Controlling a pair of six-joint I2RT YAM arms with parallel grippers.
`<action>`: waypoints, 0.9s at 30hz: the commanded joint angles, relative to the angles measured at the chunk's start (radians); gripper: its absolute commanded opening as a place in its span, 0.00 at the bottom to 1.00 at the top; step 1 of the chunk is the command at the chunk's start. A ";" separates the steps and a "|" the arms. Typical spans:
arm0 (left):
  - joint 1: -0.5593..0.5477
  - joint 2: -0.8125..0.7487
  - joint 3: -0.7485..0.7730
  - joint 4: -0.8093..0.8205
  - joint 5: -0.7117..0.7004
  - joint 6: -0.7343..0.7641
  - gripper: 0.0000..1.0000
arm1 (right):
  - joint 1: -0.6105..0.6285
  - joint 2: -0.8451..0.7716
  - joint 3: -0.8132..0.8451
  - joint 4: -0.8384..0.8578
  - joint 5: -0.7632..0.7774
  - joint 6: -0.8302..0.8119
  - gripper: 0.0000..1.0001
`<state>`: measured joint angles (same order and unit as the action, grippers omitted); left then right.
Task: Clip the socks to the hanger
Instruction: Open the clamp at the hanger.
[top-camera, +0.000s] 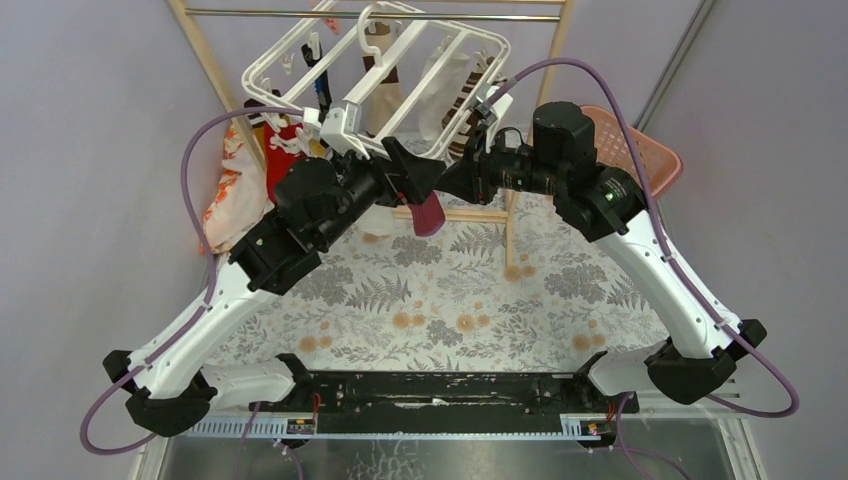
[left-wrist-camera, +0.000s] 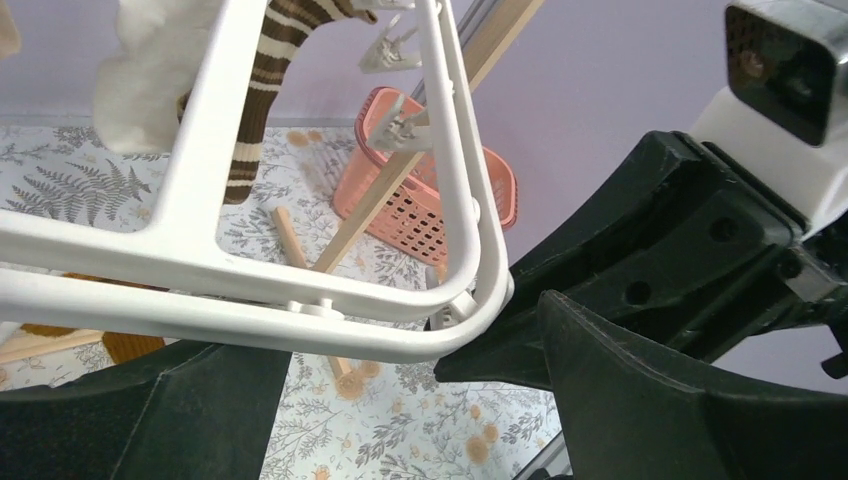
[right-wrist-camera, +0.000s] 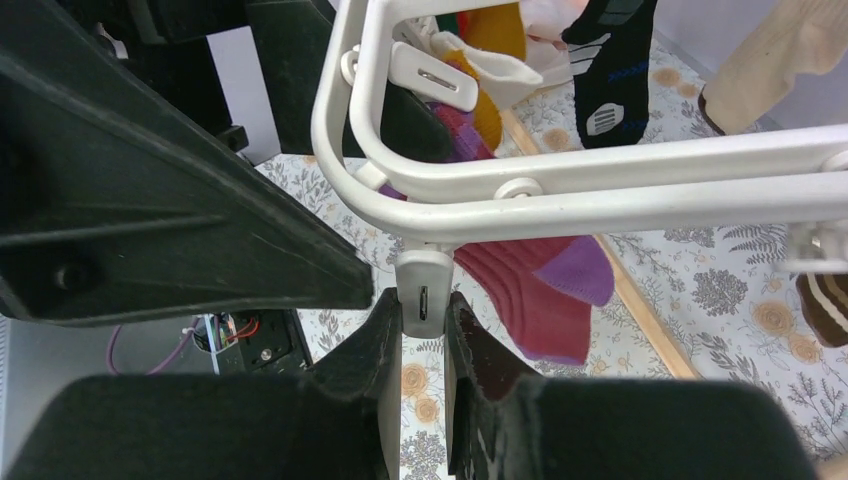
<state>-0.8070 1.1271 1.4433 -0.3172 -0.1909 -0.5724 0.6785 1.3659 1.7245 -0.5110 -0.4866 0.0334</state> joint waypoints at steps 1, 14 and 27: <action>0.000 0.017 0.041 0.126 -0.016 0.020 0.95 | 0.007 -0.029 -0.004 -0.034 -0.041 -0.003 0.00; -0.016 0.060 0.060 0.155 -0.028 0.017 0.75 | 0.009 -0.024 -0.010 -0.046 -0.034 -0.011 0.00; -0.065 0.070 0.080 0.162 -0.058 0.032 0.43 | 0.010 -0.011 0.000 -0.059 -0.024 -0.014 0.00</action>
<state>-0.8642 1.1938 1.4776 -0.2867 -0.2131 -0.5728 0.6777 1.3613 1.7187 -0.5274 -0.4725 0.0238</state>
